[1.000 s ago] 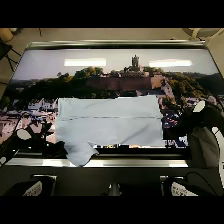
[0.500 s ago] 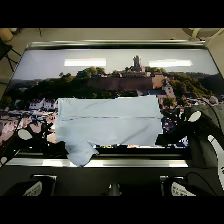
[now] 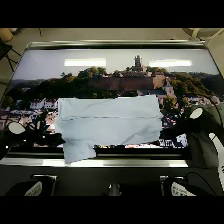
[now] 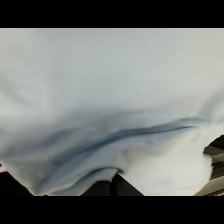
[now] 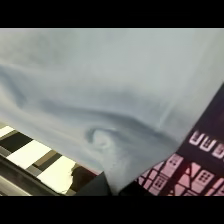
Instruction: Fold the shirts.
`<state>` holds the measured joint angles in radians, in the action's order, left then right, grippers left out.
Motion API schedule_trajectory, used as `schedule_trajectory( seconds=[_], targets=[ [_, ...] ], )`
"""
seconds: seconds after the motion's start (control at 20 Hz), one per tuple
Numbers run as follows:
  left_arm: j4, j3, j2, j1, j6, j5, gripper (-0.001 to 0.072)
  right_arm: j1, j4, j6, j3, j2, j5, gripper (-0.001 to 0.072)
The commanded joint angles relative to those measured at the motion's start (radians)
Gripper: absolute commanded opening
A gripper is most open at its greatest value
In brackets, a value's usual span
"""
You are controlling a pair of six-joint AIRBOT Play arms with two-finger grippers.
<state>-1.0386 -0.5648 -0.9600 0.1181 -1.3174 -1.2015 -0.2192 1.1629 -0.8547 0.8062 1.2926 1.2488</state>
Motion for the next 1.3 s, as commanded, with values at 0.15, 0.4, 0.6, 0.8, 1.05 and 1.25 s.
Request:
schedule_trajectory(
  seconds=[0.15, 0.4, 0.6, 0.8, 1.05, 1.25],
  targets=[
    [-0.003, -0.283, -0.056, 0.001, 0.015, 0.059, 0.0027, 0.0, -0.004, -0.028, 0.275, 0.047, -0.012, 0.0012],
    [-0.005, -0.554, -0.352, 0.001, 0.007, 0.047, 0.0027, 0.005, -0.069, -0.048, 0.512, 0.262, -0.05, 0.0012],
    [-0.004, -0.724, -0.542, 0.001, -0.03, 0.047, 0.0027, 0.063, -0.061, -0.074, 0.618, 0.385, -0.142, 0.0013],
    [-0.013, -0.763, -0.653, 0.001, -0.051, 0.047, 0.0027, 0.098, -0.06, -0.114, 0.621, 0.473, -0.19, 0.0014],
    [0.022, -0.765, -0.704, 0.0, -0.141, 0.046, 0.0577, 0.085, -0.08, -0.129, 0.659, 0.477, -0.147, 0.0599],
    [0.026, -0.779, -0.644, -0.008, -0.097, 0.005, 0.0576, -0.013, -0.068, -0.123, 0.718, 0.461, -0.069, 0.0713]
  ],
)
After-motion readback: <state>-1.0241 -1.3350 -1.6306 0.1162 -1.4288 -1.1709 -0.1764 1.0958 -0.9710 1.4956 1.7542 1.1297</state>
